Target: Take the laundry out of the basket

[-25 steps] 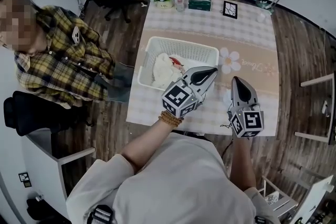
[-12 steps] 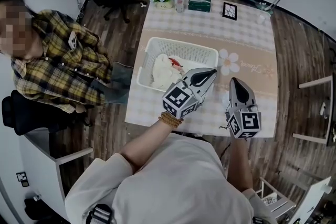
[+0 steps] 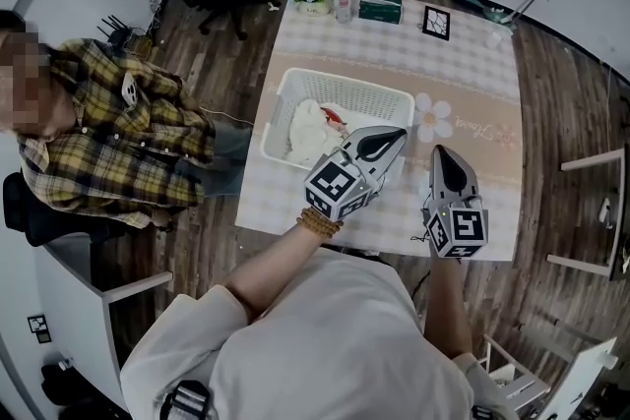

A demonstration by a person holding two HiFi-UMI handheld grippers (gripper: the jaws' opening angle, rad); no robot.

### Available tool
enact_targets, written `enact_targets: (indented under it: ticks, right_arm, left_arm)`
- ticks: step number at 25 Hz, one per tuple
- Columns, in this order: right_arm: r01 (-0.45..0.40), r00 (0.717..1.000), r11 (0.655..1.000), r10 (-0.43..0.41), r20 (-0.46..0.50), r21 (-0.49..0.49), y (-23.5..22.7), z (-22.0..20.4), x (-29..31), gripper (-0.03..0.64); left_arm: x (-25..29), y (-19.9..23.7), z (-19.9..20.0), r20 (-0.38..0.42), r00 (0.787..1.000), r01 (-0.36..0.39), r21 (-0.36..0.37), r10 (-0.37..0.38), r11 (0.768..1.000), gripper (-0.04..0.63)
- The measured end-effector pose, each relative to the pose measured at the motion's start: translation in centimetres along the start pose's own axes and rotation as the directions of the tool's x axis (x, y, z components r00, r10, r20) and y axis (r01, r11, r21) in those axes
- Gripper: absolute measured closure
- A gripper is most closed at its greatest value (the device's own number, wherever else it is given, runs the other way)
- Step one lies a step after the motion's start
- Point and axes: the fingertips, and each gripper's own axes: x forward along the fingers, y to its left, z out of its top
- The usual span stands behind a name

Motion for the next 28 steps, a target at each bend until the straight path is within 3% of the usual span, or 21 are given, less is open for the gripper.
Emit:
enact_targets:
  ticks: [11,21,28]
  right_arm:
    - [-0.09,0.996,0.996,0.09,0.015,-0.007,5.1,0.8,3.3,0.598]
    - [-0.207,0.978,0.978,0.208,0.026,-0.01,12.8,1.0,7.4,0.598]
    - [-0.186,0.982,0.982,0.187,0.026,-0.019,13.9,1.8,9.2,0.598]
  left_arm:
    - [-4.7,4.0,0.8,0.012,0.993,-0.114,0.001,0.114,0.993,0.569]
    - [-11.2,8.7,1.2,0.017,0.97,-0.244,0.008,0.244,0.97,0.569]
    - [-12.4,11.2,1.4,0.011,0.968,-0.252,0.013,0.251,0.968,0.569]
